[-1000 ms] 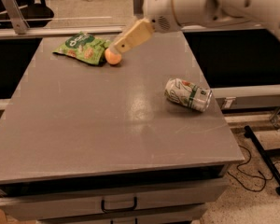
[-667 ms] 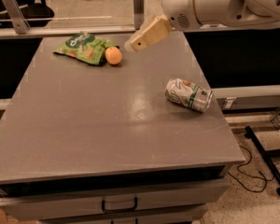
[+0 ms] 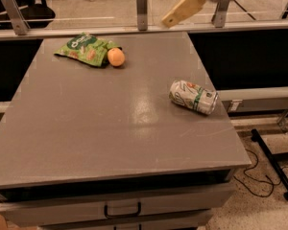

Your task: Move orange near green rice chip bag

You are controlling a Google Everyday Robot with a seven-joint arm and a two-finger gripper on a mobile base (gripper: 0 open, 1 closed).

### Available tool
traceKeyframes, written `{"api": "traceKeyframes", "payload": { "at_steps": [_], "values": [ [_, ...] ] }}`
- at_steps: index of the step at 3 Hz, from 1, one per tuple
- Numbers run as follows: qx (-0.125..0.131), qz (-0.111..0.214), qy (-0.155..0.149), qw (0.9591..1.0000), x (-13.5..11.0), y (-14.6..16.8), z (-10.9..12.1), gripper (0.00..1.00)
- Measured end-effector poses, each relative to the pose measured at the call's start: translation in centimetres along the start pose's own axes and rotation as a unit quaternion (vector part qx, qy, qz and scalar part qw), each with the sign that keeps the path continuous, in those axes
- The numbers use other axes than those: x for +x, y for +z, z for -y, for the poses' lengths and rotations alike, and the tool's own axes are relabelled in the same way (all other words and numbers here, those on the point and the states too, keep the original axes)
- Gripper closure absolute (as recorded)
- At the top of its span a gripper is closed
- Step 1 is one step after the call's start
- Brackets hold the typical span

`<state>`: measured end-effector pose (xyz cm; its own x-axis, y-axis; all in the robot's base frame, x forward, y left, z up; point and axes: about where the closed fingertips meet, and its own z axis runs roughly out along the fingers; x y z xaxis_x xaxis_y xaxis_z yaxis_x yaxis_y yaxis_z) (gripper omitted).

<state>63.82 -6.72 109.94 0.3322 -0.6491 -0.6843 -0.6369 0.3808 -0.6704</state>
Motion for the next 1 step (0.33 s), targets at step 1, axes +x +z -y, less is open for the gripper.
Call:
{"api": "traceKeyframes", "payload": {
  "at_steps": [1],
  "values": [
    [0.086, -0.046, -0.063, 0.9932, 0.16, -5.89, 6.59, 0.0]
  ]
}}
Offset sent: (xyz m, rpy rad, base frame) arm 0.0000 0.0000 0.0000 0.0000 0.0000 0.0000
